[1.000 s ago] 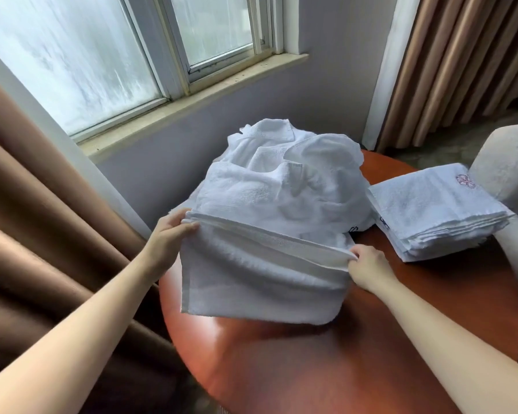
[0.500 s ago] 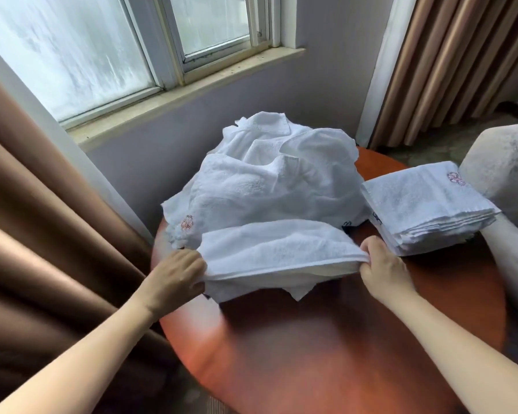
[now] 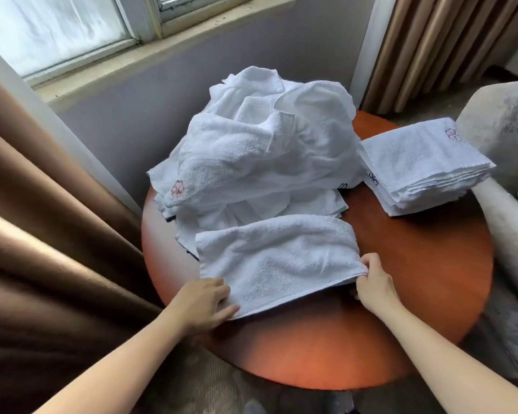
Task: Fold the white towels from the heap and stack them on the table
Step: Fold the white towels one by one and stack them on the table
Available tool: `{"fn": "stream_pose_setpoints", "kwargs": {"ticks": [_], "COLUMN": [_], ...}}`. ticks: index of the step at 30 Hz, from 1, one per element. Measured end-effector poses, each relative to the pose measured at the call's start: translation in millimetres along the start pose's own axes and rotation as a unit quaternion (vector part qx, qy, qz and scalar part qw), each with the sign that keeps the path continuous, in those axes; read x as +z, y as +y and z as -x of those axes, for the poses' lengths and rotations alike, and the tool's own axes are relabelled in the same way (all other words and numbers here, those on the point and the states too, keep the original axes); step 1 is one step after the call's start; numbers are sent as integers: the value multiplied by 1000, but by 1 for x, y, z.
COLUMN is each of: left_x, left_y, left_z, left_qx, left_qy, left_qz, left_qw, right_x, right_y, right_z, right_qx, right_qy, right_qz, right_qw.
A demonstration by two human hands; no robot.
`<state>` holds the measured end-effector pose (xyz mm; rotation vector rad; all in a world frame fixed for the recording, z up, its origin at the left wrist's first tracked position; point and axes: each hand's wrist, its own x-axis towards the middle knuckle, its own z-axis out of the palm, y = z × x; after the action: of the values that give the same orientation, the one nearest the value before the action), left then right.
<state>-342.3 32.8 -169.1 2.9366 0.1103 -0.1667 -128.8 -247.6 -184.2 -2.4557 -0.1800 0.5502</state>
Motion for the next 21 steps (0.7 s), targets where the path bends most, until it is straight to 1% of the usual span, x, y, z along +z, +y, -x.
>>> {"fn": "stream_pose_setpoints", "kwargs": {"ticks": [2, 3, 5, 6, 7, 11, 13, 15, 17, 19, 21], "left_x": [-9, -14, -25, -29, -33, -44, -48, -53, -58, -64, -70], "left_y": [7, 12, 25, 33, 40, 71, 83, 91, 101, 111, 120], "left_z": [-15, -24, -44, -53, -62, -100, -118, -135, -153, -172, -192], "left_qx": [-20, -28, -40, -43, -48, -53, -53, -61, -70, -70, -76], "left_qy": [34, 43, 45, 52, 59, 98, 101, 98, 97, 92, 63], "left_qz": [43, 49, 59, 72, 86, 154, 167, 173, 194, 207, 212], "left_qw": [998, 997, 996, 995, 993, 982, 979, 978, 974, 972, 972], "right_x": [0, 0, -6, -10, -12, -9, -7, -11, -20, -31, -44], "right_y": [-8, -12, -19, -22, -22, -20, -22, -24, -25, -28, -31], "right_z": [-1, -1, -1, -2, -5, -22, -29, -34, -39, -45, -52], "right_qx": [40, 64, 122, 142, 154, 184, 173, 121, 51, -30, -115], "right_qy": [-17, -30, -65, -78, -87, -116, -125, -116, -110, -100, -86], "right_qz": [-129, -212, -379, -428, -449, -391, -349, -297, -253, -203, -152], "right_qw": [991, 975, 915, 889, 876, 894, 913, 940, 960, 973, 978]}}
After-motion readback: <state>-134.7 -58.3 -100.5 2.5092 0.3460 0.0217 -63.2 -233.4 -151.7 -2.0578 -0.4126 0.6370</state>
